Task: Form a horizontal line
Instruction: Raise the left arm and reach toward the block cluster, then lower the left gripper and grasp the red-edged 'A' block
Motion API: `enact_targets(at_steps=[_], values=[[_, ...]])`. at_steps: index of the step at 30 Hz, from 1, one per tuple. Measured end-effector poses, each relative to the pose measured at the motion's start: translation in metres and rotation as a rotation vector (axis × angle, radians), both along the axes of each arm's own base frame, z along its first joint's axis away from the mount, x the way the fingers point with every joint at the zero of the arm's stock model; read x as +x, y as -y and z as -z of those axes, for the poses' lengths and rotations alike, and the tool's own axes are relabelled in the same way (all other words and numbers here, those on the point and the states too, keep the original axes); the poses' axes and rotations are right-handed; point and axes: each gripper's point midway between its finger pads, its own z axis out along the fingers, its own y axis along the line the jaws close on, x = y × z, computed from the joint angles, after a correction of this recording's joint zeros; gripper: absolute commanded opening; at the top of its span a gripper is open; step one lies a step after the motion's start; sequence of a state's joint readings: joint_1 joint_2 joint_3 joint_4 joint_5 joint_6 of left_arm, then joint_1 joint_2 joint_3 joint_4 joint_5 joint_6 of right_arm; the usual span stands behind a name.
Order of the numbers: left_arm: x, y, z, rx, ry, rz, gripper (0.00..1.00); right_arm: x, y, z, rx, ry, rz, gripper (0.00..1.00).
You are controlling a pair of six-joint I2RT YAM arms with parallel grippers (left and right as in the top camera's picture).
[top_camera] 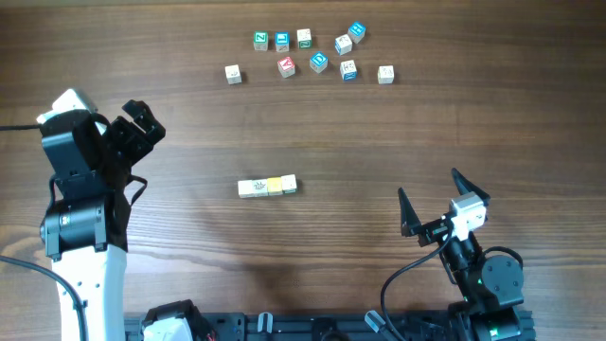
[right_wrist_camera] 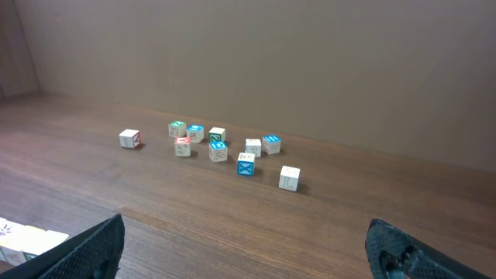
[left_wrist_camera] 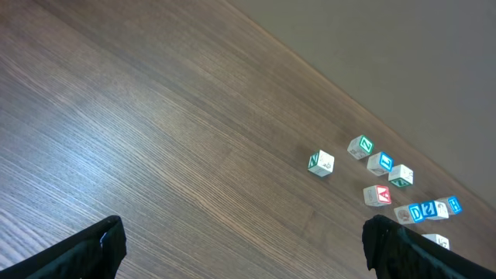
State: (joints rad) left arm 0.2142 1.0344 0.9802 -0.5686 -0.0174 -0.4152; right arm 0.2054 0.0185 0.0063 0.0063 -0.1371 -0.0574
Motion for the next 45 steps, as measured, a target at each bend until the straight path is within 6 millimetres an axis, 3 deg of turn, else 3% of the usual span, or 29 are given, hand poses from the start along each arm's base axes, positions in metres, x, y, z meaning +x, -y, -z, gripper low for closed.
enact_targets(at_steps=[5,6,7,8,11,14,16,18,20,23,25,26,29,31,33,34,35,36,39,40,42,43,45], values=[[0.006,0.000,-0.007,0.004,0.038,0.007,1.00,0.000,0.000,0.000,0.000,0.000,0.000,1.00],[0.006,0.002,-0.007,-0.002,0.038,0.016,0.91,0.000,0.000,0.000,0.000,0.000,0.000,1.00],[0.007,0.008,-0.003,-0.023,0.023,0.043,0.17,0.000,0.000,0.000,0.000,0.000,0.000,1.00],[0.007,0.012,0.001,-0.039,0.011,0.056,0.04,0.000,0.000,0.000,0.000,0.000,0.000,1.00],[0.014,0.032,0.010,-0.105,-0.008,0.167,0.04,0.000,0.000,0.000,0.000,0.000,0.000,1.00],[0.002,0.045,0.013,-0.162,-0.078,0.215,0.06,0.000,0.000,0.000,0.000,0.000,0.000,1.00],[-0.005,0.049,-0.012,-0.175,-0.100,0.223,0.08,0.000,0.000,0.000,0.000,0.000,0.000,1.00],[-0.012,0.054,-0.065,-0.176,-0.091,0.239,0.08,0.000,0.000,0.000,0.000,-0.001,0.000,1.00],[-0.017,0.061,-0.099,-0.158,-0.110,0.266,0.11,0.000,0.000,0.000,0.000,-0.001,0.000,1.00],[-0.003,0.073,-0.126,-0.110,-0.181,0.321,0.17,0.000,0.000,0.001,-0.001,-0.003,0.000,1.00],[0.018,0.083,-0.130,-0.065,-0.222,0.364,0.34,0.000,0.000,0.001,-0.001,-0.004,0.000,1.00],[0.035,0.092,-0.127,-0.041,-0.243,0.400,0.48,0.000,0.000,0.001,-0.001,-0.003,0.000,1.00],[0.081,0.123,-0.082,0.025,-0.347,0.492,0.86,0.000,0.000,0.001,-0.001,-0.003,0.000,1.00],[0.105,0.139,-0.061,0.044,-0.363,0.526,0.98,0.000,0.000,0.001,-0.001,-0.003,0.000,1.00],[0.138,0.161,-0.037,0.057,-0.352,0.563,1.00,0.000,0.000,0.001,-0.001,-0.004,0.000,1.00],[0.156,0.175,-0.025,0.068,-0.331,0.584,0.79,0.000,0.000,0.001,-0.001,-0.003,0.000,1.00],[0.168,0.187,-0.014,0.072,-0.323,0.602,0.38,0.000,0.000,0.001,-0.001,-0.003,0.000,1.00],[0.176,0.197,-0.005,0.074,-0.319,0.617,0.04,0.000,0.000,0.001,-0.001,-0.003,0.000,1.00],[0.204,0.226,0.019,0.090,-0.275,0.657,0.06,0.000,0.000,0.001,-0.001,-0.004,0.000,1.00],[0.213,0.240,0.039,0.096,-0.284,0.678,0.24,0.000,0.000,0.001,-0.001,-0.003,0.000,1.00],[0.221,0.258,0.075,0.099,-0.321,0.706,0.79,0.000,0.000,0.001,-0.001,-0.003,0.000,1.00],[0.223,0.264,0.094,0.097,-0.346,0.711,0.87,0.000,0.000,0.001,-0.001,-0.003,0.000,1.00],[0.231,0.268,0.123,0.071,-0.375,0.673,0.87,0.000,0.000,0.001,-0.001,-0.003,0.000,1.00]])
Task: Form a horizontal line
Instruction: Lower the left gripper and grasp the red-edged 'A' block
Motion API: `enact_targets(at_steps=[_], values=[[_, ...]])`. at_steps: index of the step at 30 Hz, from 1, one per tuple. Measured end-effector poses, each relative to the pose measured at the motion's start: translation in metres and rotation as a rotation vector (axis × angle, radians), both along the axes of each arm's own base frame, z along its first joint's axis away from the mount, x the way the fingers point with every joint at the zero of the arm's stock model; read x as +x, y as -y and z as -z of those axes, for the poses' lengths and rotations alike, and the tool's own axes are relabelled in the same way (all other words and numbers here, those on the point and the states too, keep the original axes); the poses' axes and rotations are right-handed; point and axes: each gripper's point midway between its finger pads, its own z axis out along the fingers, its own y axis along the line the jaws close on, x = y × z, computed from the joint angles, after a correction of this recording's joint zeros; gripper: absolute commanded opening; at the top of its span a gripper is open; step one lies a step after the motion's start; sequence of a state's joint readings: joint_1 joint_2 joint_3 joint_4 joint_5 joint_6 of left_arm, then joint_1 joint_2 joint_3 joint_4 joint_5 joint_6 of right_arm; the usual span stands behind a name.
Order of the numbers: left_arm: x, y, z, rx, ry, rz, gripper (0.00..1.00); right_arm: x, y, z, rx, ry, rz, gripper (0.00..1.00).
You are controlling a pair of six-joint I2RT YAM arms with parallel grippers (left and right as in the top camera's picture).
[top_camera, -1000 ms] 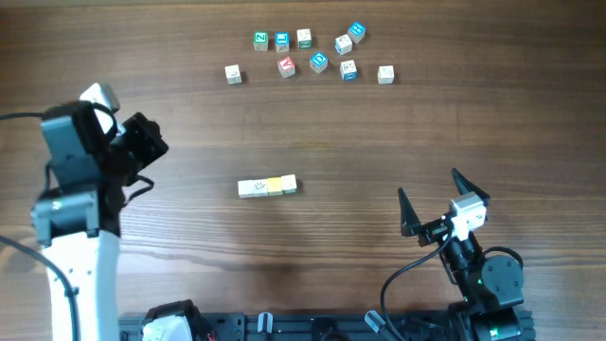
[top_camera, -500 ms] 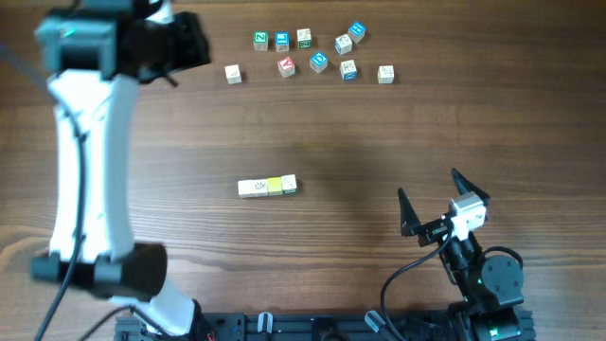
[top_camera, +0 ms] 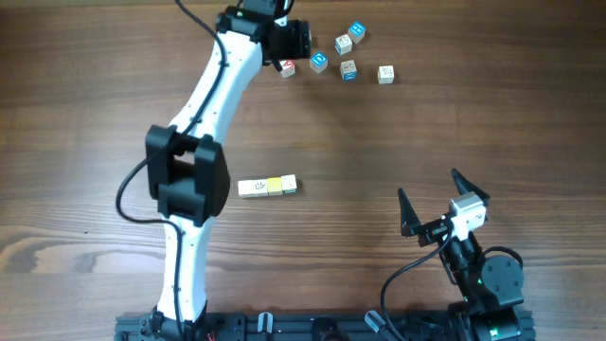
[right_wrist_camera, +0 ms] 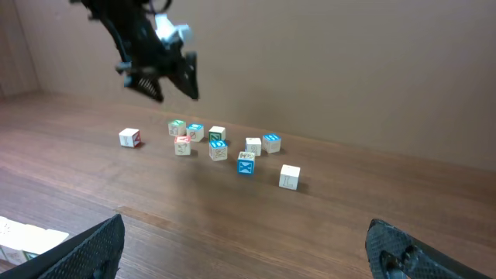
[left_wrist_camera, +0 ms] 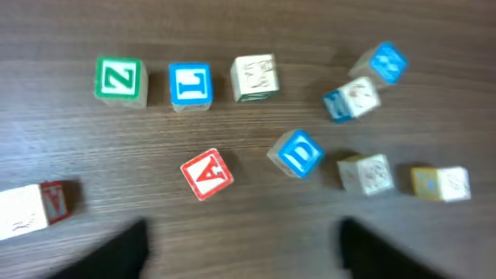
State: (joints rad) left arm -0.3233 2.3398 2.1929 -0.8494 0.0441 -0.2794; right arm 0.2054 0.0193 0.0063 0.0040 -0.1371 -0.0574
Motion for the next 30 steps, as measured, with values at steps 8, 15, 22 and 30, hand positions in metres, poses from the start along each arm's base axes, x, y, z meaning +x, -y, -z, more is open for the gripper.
enact_targets(at_steps=[8,15,22,30], values=[[0.014,-0.010,0.080,0.012,-0.083,-0.178,0.55,0.000,0.000,0.000,0.000,0.000,0.000,1.00],[0.019,-0.008,0.104,0.009,-0.091,-0.189,0.46,0.000,0.000,0.000,0.000,0.000,0.000,1.00],[0.021,-0.008,0.109,0.011,-0.090,-0.193,0.49,0.000,0.000,0.000,0.000,0.000,0.000,1.00],[0.021,-0.010,0.109,0.017,-0.089,-0.197,0.49,0.000,0.000,0.000,0.000,0.000,0.000,1.00]])
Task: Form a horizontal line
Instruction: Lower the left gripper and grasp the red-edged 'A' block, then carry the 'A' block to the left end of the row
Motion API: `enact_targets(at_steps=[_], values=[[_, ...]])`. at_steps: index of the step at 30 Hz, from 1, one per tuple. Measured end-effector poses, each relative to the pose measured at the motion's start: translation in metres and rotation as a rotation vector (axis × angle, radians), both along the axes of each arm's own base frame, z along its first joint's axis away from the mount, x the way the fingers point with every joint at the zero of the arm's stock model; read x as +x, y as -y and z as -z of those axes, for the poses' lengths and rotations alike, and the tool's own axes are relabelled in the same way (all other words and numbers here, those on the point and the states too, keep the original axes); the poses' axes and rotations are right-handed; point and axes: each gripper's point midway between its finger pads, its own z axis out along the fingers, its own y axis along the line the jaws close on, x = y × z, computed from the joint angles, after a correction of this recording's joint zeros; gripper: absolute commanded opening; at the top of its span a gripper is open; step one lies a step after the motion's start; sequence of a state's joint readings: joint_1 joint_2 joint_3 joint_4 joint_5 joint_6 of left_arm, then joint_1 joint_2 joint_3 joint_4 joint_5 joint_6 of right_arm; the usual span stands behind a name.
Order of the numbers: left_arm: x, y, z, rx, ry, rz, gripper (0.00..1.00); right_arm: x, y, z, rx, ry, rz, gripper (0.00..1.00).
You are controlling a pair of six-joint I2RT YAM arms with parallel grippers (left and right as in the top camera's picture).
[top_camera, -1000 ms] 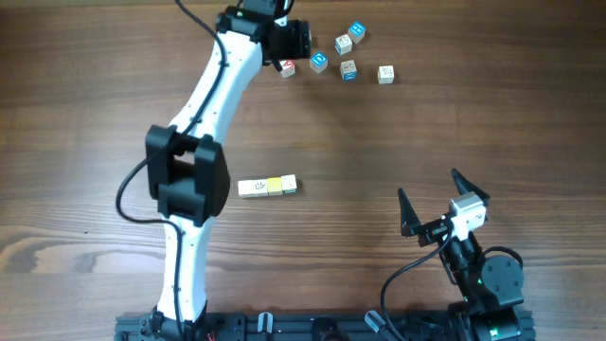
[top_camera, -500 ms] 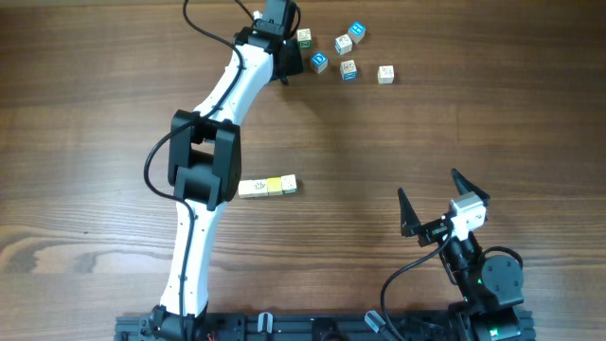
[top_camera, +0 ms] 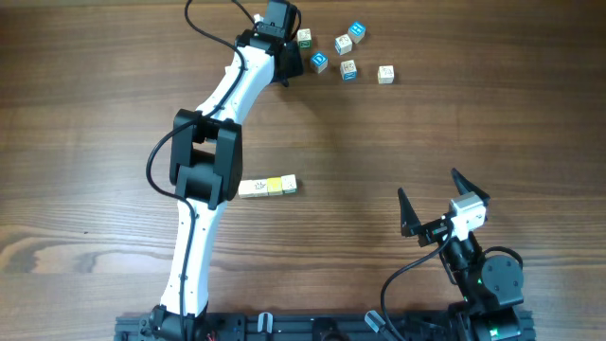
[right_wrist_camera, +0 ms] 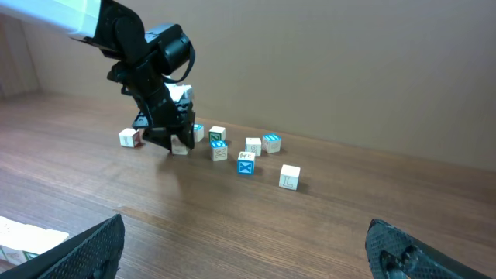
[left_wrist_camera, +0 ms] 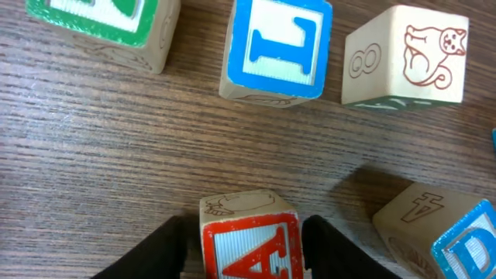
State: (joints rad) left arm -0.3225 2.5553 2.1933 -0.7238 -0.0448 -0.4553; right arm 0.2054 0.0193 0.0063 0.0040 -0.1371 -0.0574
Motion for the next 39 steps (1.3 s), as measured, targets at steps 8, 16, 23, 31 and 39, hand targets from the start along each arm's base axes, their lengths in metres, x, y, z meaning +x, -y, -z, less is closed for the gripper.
enact_targets(at_steps=[8,16,23,31,39], values=[[0.008,-0.004,-0.004,-0.006,0.029,-0.010,0.27,0.000,0.000,0.000,0.000,0.000,0.000,1.00],[-0.038,-0.020,-0.087,0.024,-0.041,-0.007,0.28,0.000,0.000,0.000,0.000,0.001,0.000,1.00],[-0.196,-0.089,-0.267,0.109,-0.099,0.028,0.20,0.000,0.000,0.000,0.000,0.000,0.001,1.00],[-0.300,-0.132,-0.192,0.199,-0.481,-0.016,0.20,0.000,0.000,0.000,0.000,0.002,0.003,1.00],[-0.310,-0.148,-0.066,0.179,-0.387,-0.084,0.16,0.000,0.000,0.000,0.000,0.001,0.003,1.00]])
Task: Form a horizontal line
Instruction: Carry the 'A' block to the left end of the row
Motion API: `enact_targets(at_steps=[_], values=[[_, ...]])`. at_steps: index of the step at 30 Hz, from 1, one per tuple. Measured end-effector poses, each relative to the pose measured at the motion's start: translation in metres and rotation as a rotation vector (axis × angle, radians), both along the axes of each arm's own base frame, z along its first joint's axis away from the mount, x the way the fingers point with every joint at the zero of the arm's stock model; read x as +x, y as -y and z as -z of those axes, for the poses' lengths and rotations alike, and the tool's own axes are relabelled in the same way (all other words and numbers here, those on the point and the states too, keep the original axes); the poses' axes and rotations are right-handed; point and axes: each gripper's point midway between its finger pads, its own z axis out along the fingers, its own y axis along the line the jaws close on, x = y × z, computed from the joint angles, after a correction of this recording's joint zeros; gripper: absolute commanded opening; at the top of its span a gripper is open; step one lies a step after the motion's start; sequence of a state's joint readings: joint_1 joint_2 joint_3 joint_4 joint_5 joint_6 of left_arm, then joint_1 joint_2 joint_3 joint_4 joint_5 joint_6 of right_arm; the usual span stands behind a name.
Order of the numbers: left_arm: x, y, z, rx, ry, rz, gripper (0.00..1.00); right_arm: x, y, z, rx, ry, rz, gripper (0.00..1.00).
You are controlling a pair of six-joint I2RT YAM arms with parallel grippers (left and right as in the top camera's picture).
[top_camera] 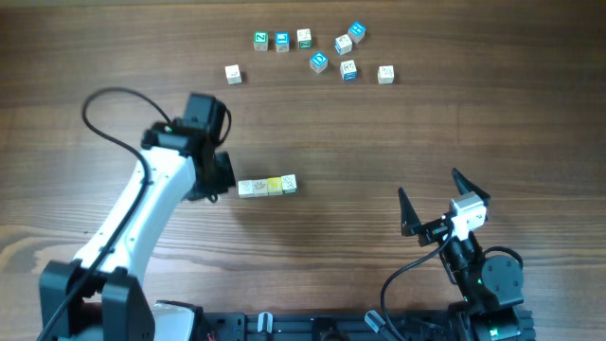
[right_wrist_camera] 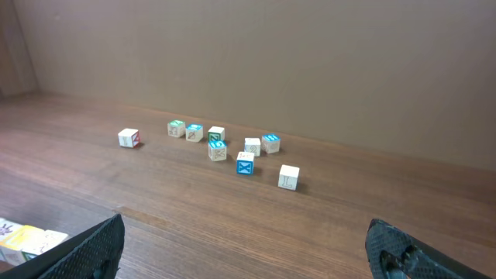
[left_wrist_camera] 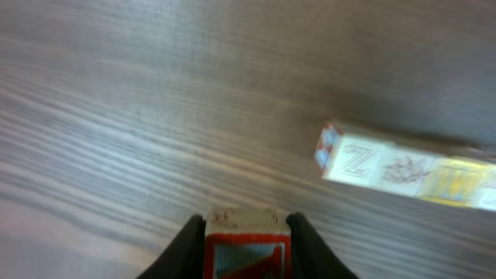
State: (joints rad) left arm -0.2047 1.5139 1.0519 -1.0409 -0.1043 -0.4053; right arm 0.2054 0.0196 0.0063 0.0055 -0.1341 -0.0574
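A short row of three blocks lies in the middle of the wooden table; the left wrist view shows this row ahead and to the right. My left gripper is just left of the row's left end, shut on a red-framed block that fills the gap between its fingers. How high the held block is above the table cannot be told. My right gripper rests open near the front right, fingers wide apart, holding nothing.
Several loose letter blocks are scattered along the back of the table, also seen in the right wrist view. One lone block sits apart at their left. The left arm's cable loops over the left side.
My left gripper was down among the back blocks with its fingers on either side of the red A block. Now it is shut on that block beside the row's left end. The right arm is unchanged.
My left gripper was open at the table's left side, away from all blocks. Then it hung open over the back cluster, then stood around the red A block there. Now that block is gone from the cluster and held next to the three-block row.
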Motion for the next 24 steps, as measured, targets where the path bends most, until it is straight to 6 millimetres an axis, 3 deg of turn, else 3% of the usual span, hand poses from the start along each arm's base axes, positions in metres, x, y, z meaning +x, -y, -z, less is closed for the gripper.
enact_targets(at_steps=[2,6,20,21,22,23,24], values=[[-0.001,0.000,0.025,-0.005,0.023,0.000,0.17,0.000,0.000,0.000,0.000,0.000,0.000,1.00],[0.011,0.002,0.040,-0.021,0.102,0.000,0.17,0.000,0.000,0.000,0.000,0.000,0.000,1.00],[0.026,-0.006,0.044,0.030,0.183,0.016,0.20,0.000,0.000,0.000,0.000,0.000,0.000,1.00],[0.024,-0.006,0.047,0.031,0.179,0.016,0.37,0.000,0.000,0.000,0.000,0.000,0.000,1.00],[0.021,-0.007,0.050,0.033,0.171,0.016,0.67,0.000,0.000,0.000,0.000,0.000,0.000,1.00],[0.020,-0.007,0.051,0.035,0.168,0.021,0.79,0.000,0.000,0.000,0.000,0.000,0.000,1.00],[0.021,-0.007,0.051,0.035,0.171,0.024,0.82,0.000,0.000,0.000,0.000,0.000,0.000,1.00]])
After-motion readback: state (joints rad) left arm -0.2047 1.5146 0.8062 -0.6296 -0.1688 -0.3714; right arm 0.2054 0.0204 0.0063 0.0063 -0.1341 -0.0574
